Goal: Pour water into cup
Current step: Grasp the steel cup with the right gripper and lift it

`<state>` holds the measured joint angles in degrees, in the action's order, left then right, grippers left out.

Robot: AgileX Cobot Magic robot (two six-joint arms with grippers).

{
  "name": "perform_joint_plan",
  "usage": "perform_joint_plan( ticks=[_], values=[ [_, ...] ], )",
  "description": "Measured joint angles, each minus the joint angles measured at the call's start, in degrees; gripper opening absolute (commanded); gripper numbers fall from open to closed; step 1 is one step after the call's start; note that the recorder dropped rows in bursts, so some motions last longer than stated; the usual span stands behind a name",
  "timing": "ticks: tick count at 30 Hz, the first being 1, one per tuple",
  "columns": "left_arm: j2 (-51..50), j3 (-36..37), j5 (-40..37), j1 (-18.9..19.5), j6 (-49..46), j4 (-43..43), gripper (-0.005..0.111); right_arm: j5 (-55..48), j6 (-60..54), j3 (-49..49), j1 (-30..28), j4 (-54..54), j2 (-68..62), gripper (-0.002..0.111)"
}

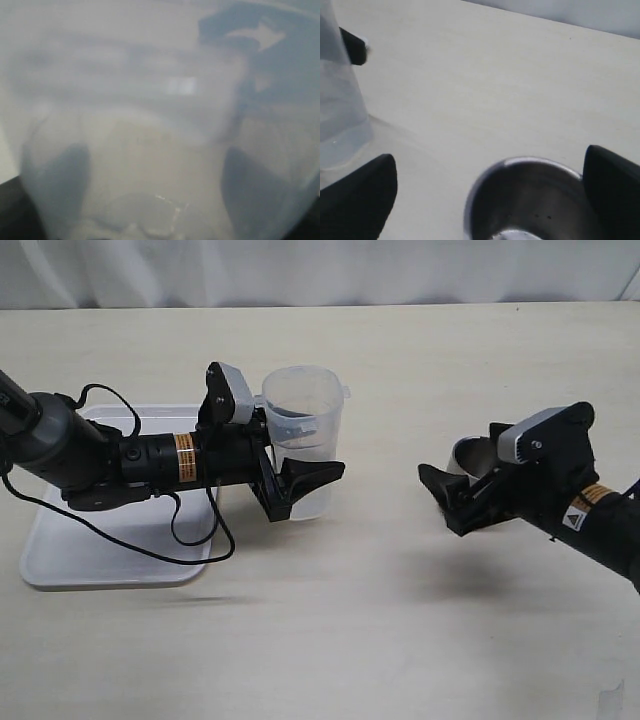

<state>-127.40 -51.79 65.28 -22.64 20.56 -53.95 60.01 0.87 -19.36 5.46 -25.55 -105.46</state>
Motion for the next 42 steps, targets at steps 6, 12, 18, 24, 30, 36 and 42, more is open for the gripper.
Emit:
perform_joint_plan(
  ticks=[6,12,18,24,30,36,42],
  values=[
    [0.0,0.0,0.0,0.0,0.0,0.0,0.000,3.4,0.7,0.0,0.0,-4.7,-0.1,0.093],
    [0.0,0.0,0.0,0.0,0.0,0.0,0.000,3.0,-0.1,1.6,0.0,-2.1,4.1,0.093],
    [0.0,0.0,0.0,0.0,0.0,0.0,0.000,-1.2,-2.5,6.4,0.0,5.5,12.5,0.093],
    [0.0,0.0,0.0,0.0,0.0,0.0,0.000,-3.4,-1.3,6.9,0.0,6.5,8.0,0.093],
    [0.0,0.0,0.0,0.0,0.0,0.0,0.000,-3.5,-0.9,2.9,0.0,6.9,0.8,0.093],
    [0.0,0.0,0.0,0.0,0.0,0.0,0.000,-3.5,-0.2,-0.9,0.0,3.2,-4.8,0.093],
    [0.0,0.0,0.0,0.0,0.0,0.0,0.000,-3.5,1.6,-5.0,0.0,-0.7,-7.4,0.093]
  ],
)
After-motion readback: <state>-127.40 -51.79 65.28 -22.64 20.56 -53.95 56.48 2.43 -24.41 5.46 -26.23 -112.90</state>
